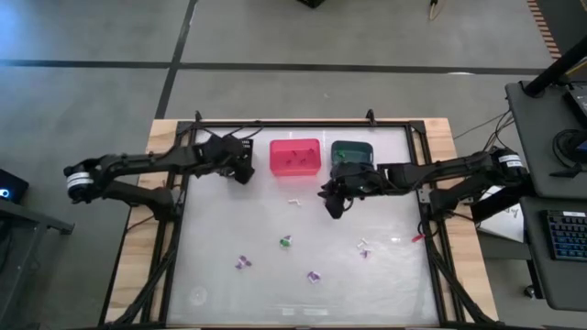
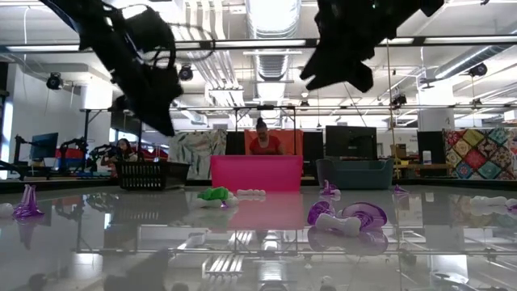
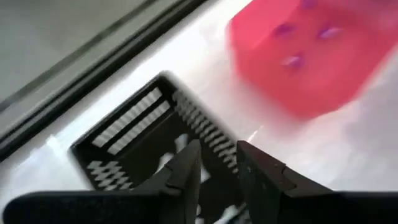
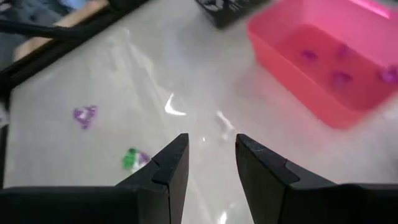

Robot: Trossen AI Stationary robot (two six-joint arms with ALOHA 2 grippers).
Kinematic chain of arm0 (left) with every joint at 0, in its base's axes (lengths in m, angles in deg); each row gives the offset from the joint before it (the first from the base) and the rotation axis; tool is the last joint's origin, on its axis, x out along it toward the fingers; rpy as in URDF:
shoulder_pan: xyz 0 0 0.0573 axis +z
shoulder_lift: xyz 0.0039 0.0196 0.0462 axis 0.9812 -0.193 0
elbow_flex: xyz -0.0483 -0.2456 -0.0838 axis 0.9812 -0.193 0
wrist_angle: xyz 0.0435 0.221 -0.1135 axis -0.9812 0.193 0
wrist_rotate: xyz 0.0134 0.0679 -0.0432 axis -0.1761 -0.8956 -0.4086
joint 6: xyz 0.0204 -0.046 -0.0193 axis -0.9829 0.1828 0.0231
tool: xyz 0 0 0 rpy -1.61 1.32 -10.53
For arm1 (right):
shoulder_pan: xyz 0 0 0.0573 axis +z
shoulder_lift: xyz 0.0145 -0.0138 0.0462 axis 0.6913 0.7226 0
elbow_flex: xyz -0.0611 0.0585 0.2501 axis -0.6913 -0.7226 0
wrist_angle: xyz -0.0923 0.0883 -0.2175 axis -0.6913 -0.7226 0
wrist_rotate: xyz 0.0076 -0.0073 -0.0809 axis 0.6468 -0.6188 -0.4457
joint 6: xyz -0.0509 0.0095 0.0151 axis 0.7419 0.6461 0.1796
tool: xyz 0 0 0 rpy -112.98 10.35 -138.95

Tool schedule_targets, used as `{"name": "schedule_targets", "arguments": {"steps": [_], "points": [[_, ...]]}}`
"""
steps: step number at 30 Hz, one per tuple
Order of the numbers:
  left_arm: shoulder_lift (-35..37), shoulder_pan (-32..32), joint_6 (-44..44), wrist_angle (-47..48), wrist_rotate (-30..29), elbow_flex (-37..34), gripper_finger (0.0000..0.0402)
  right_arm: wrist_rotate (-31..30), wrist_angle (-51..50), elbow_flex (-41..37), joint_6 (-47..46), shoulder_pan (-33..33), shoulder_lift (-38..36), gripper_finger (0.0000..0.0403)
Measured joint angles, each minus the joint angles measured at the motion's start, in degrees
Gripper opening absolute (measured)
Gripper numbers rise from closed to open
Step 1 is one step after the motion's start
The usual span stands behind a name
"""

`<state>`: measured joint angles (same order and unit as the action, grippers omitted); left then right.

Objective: Sort Halloween decoration
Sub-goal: Put the purple hat toy into the pink bin

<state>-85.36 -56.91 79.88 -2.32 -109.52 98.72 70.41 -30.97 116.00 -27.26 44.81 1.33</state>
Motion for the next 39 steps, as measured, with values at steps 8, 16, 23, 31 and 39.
{"name": "schedule_targets", "arguments": {"steps": [8,16,23,31,39], "points": [[4.7,-11.1,-0.1,-9.0,0.1,0.0,0.0087,-0.1,-7.3,0.0,-5.5,-2.3,0.7,0.0123],[5.7,-16.7,0.1,-12.0,0.0,0.0,0.0087,0.4,-17.9,5.8,-5.1,-2.6,11.6,0.0123],[5.5,-16.9,0.1,-11.9,-0.1,0.0,0.0087,-1.0,-27.7,15.2,-1.9,-2.5,22.0,0.0117],[5.4,-16.9,0.0,-11.2,-0.1,0.0,0.0087,-0.9,-33.1,20.3,-1.1,-2.5,28.2,0.0087],[5.0,-16.9,-0.1,-10.3,-0.4,0.0,0.0087,-0.5,-33.1,20.8,-1.8,-2.5,29.8,0.0075]]}}
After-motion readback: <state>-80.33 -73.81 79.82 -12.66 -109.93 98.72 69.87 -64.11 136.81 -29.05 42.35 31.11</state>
